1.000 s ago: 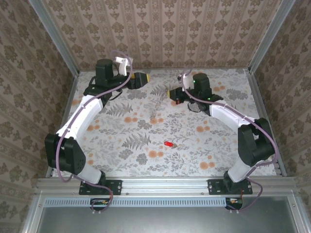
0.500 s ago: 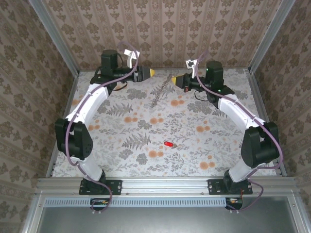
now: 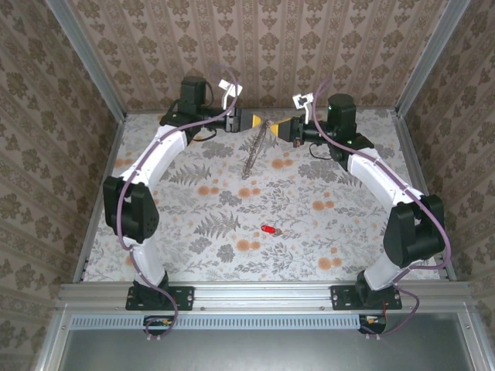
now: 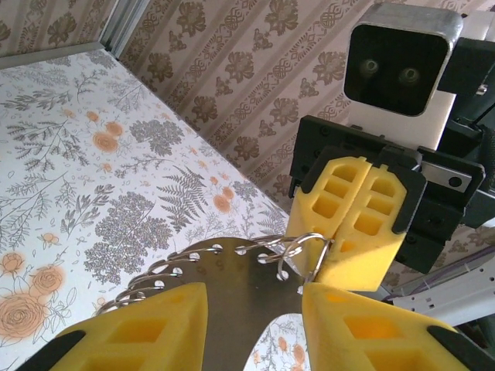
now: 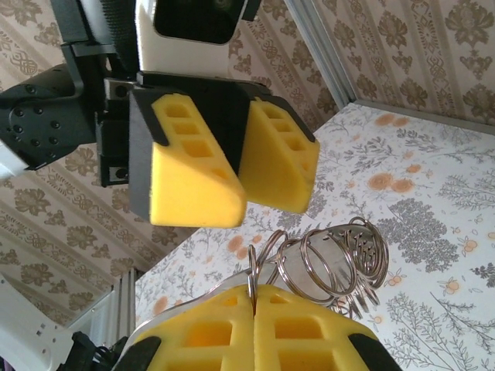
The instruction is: Put the keys on the keyring
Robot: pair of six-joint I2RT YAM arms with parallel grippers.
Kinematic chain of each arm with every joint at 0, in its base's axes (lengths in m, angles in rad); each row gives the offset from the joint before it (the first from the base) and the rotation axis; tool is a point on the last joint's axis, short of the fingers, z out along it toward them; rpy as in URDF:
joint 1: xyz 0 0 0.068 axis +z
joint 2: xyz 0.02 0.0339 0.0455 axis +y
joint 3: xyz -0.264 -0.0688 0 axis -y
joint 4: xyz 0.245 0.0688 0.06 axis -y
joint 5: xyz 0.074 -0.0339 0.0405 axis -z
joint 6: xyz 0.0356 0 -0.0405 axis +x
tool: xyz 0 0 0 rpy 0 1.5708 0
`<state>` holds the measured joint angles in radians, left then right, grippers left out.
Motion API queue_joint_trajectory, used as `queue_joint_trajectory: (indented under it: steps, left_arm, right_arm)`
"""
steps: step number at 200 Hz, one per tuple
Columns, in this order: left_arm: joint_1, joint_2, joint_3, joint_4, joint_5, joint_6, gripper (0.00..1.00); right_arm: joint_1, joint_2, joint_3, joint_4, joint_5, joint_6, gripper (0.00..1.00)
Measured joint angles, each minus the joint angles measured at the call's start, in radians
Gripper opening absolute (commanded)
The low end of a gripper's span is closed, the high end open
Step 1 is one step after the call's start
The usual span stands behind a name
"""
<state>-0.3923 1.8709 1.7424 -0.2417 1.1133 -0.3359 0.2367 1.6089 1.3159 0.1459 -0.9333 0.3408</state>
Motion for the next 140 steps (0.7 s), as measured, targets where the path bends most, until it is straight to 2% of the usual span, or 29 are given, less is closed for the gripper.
queue_joint_trajectory:
  steps: [106,140]
  left_arm:
    - [-0.042,0.002,0.01,0.002,0.029,0.001,0.36]
    - [-0.051,0.002,0.009,0.002,0.031,0.011,0.33]
  right_arm:
    - [0.0,0.0,0.0,-0.02,-0.011,-0.001,0.0]
    - [0.0,0.0,0.0,-0.023,-0.014,-0.001,0.0]
